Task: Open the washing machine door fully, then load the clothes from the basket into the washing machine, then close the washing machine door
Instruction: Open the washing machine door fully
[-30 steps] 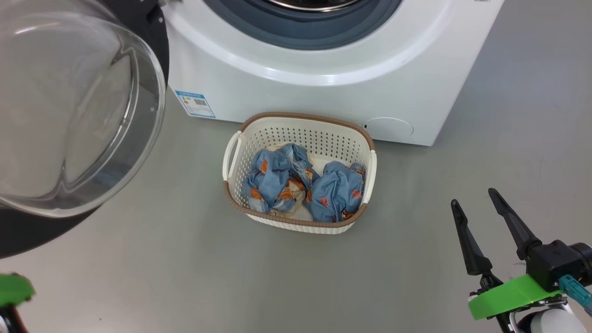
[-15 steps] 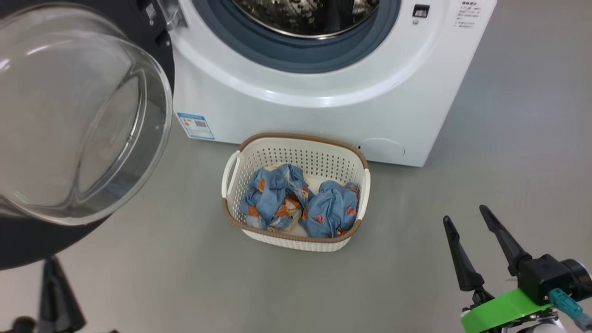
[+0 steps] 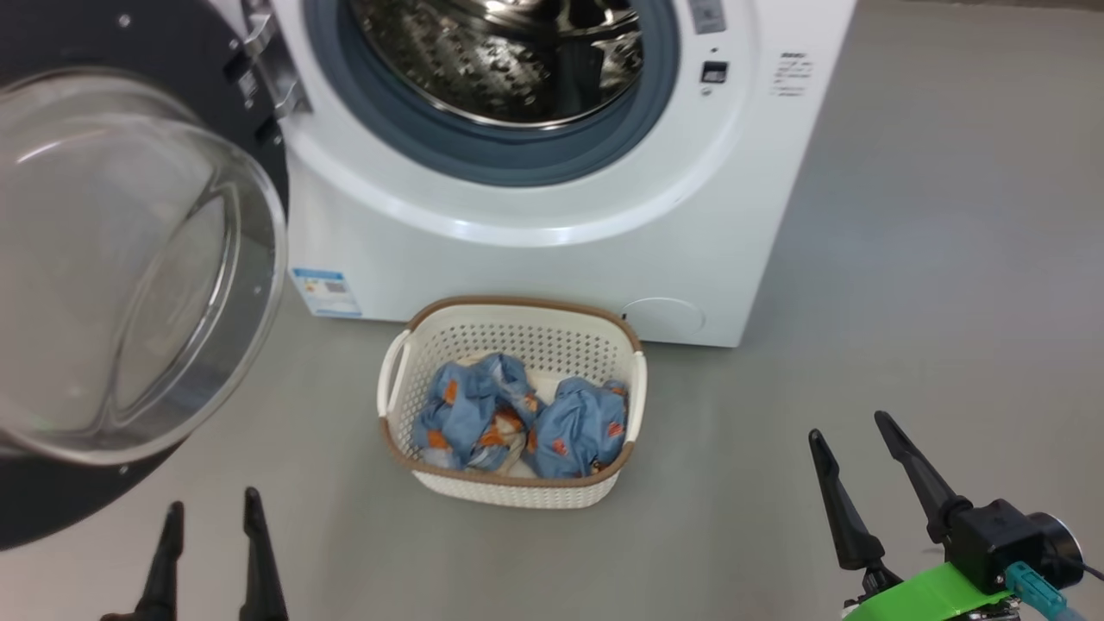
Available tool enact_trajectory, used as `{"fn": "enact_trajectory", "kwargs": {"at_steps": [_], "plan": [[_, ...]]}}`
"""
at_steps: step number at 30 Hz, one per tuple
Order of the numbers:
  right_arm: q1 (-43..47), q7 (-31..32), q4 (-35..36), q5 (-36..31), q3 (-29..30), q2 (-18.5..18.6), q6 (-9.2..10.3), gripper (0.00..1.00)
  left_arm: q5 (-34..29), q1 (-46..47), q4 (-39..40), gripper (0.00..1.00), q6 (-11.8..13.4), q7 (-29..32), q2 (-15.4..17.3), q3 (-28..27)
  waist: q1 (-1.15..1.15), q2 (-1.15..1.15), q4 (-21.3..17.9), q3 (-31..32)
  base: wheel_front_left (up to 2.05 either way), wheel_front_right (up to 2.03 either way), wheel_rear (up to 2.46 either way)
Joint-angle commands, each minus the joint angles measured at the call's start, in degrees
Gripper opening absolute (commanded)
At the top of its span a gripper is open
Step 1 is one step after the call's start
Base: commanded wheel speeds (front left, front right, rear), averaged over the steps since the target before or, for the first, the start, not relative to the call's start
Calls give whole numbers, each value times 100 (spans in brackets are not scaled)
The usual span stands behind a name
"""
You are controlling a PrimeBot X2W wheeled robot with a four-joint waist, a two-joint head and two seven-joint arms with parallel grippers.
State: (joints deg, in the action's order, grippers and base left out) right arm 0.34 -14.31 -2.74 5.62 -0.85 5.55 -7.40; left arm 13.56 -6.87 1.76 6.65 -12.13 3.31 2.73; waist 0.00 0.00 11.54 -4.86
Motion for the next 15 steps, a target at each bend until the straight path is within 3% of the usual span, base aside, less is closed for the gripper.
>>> {"fn": "enact_trajectory", "kwargs": {"at_steps": [1, 15], "plan": [[47, -36, 150, -61, -124, 16, -9, 100, -16, 97, 110, 100, -60, 5, 95, -161, 0, 0, -179, 154, 0, 0, 0], [168, -17, 145, -101, -103, -90, -9, 100, 162, 61, -252, 100, -278, 257, 183, 48, 0, 0, -973, 443, 0, 0, 0]]}}
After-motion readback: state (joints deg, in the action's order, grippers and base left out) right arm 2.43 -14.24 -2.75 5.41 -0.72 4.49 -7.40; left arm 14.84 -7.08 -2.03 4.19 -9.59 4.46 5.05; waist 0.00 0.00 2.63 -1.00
